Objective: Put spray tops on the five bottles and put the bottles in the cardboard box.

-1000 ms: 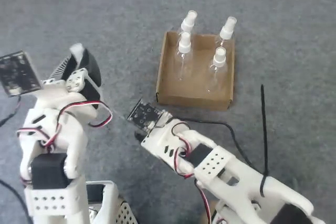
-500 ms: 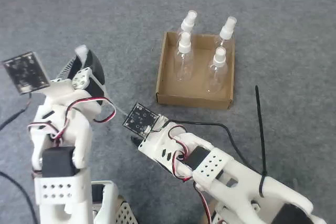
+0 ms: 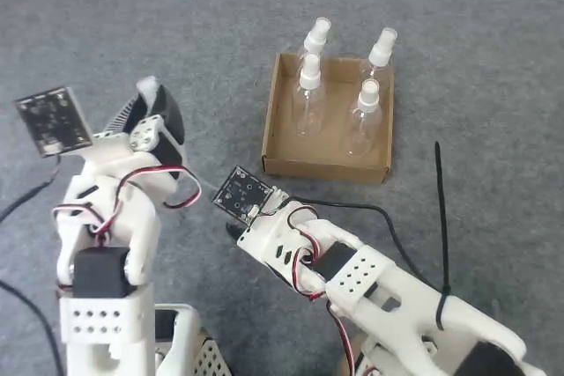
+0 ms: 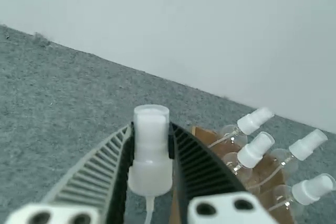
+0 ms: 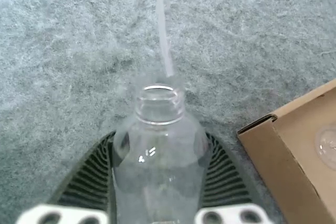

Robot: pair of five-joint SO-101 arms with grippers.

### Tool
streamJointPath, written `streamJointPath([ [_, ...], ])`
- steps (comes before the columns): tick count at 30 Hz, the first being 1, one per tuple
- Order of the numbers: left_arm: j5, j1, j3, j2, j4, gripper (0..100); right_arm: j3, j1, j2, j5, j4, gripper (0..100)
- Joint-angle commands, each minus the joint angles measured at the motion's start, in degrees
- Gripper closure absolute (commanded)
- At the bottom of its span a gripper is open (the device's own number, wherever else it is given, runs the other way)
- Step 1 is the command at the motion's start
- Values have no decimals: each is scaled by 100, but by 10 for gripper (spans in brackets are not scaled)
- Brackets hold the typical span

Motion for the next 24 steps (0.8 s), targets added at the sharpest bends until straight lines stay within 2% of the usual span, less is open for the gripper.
streamJointPath([
  [1, -9, 273, -84, -97, 123, 989, -70, 57, -268, -53, -171, 993],
  [18, -141, 369, -277, -105, 211, 989, -70, 75, -224, -53, -171, 993],
  [24, 97, 378, -356, -105, 281, 989, -88, 57, -224, -53, -171, 993],
])
